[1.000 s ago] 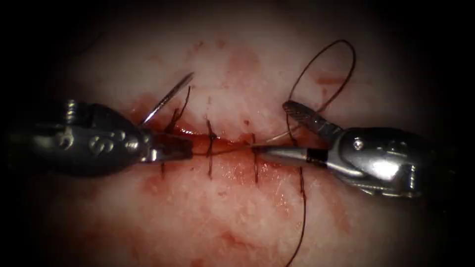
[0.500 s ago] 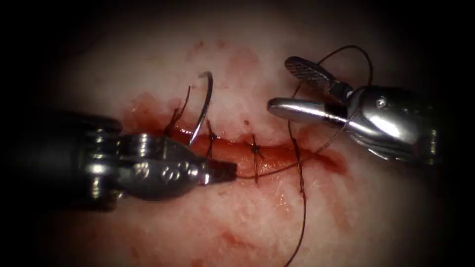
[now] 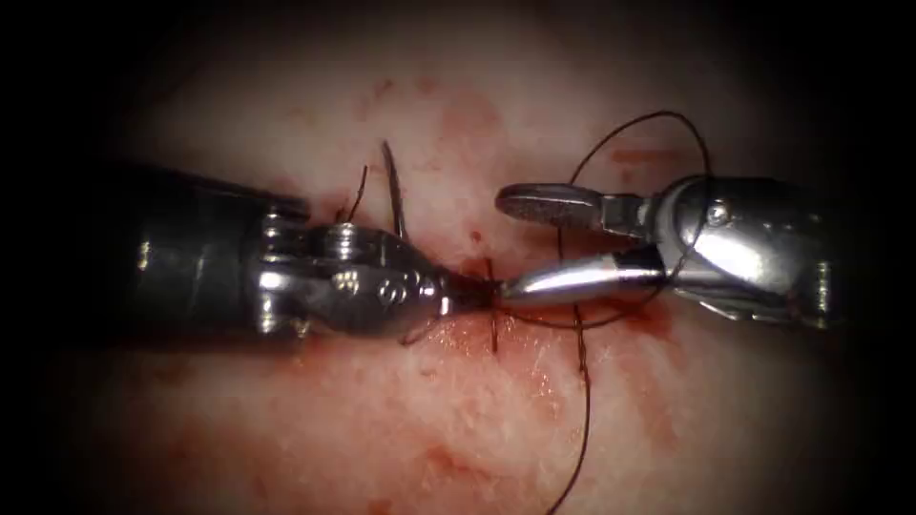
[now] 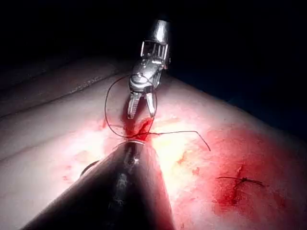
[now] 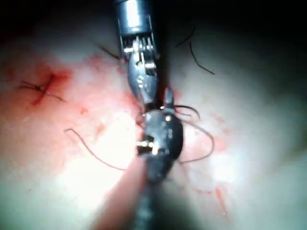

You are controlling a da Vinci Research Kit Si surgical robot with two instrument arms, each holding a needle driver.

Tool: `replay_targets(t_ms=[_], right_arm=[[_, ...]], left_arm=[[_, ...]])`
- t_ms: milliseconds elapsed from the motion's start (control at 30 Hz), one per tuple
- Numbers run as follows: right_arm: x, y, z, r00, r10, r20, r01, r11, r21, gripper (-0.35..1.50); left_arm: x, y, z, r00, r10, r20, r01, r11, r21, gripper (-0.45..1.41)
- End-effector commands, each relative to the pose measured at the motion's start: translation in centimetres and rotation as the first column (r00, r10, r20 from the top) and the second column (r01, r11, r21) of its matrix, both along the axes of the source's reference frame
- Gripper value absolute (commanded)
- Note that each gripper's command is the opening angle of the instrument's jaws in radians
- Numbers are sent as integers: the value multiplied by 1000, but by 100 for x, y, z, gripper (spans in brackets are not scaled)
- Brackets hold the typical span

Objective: Wound Closure

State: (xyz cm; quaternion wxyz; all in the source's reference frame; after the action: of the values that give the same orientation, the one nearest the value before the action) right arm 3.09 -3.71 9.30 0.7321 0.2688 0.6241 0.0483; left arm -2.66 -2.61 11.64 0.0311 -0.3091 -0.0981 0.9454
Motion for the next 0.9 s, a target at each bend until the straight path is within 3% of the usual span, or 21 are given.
replay_targets(t_ms=[33, 67, 233, 400, 633, 900], right_arm=[[8, -5, 3, 998, -63, 11, 63, 998, -12, 41], [7, -11, 2, 988, -152, 29, 153, 988, -34, 41], [7, -24, -1, 956, -290, 48, 293, 954, -65, 41], [7, -42, -13, 897, -437, 58, 441, 891, -107, 42], [9, -64, -16, 828, -554, 82, 560, 815, -148, 54], [6, -85, 9, 751, -633, 188, 658, 739, -142, 56]], left_arm=[[-5, 0, 6, 1000, 2, 2, -2, 1000, 1, -45], [-4, 1, 8, 1000, 4, 4, -4, 1000, 0, -45], [-5, 0, 10, 1000, 7, 5, -7, 1000, -2, -45], [-5, -1, 12, 1000, 12, 5, -12, 1000, -3, -45], [-5, -3, 11, 1000, 18, 6, -18, 1000, -2, -45], [-7, -8, 14, 999, 34, -7, -34, 999, 4, -45]])
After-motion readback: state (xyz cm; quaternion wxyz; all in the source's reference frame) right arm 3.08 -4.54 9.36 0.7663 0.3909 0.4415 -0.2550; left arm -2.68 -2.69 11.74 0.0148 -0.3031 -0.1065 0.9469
